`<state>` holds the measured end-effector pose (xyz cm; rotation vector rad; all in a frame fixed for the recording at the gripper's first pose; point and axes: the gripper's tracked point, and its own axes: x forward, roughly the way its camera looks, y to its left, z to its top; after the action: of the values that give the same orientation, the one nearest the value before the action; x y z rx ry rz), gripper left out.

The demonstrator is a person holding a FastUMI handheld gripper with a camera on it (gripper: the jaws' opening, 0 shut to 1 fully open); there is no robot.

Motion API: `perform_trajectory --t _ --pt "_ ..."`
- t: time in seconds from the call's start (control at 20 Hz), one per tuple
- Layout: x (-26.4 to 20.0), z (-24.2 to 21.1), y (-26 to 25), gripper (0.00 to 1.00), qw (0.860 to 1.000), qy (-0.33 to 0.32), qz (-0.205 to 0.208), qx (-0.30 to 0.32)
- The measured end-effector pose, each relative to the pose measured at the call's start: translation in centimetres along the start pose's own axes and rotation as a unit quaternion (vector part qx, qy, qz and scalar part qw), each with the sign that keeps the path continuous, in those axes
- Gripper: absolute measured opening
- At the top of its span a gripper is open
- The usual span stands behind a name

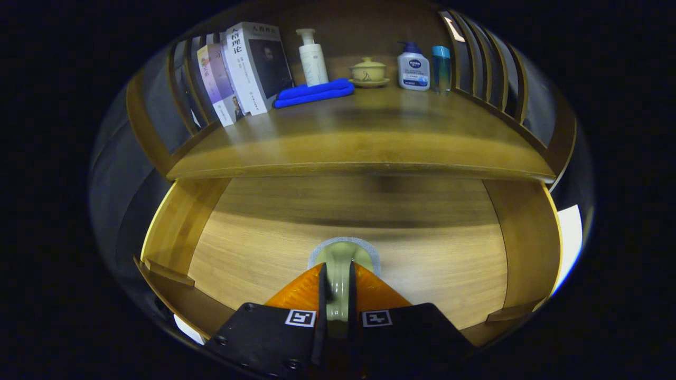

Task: Pull open the drawer, take out the items inside it, and place them on the countertop above the cabinet.

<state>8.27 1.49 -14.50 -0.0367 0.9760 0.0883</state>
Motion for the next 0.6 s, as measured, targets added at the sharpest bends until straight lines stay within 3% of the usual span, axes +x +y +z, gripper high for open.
perform_trajectory --t 0.6 --pt "-6.8 5.8 1.5 0.18 0.995 -0.095 0.029 -0.009"
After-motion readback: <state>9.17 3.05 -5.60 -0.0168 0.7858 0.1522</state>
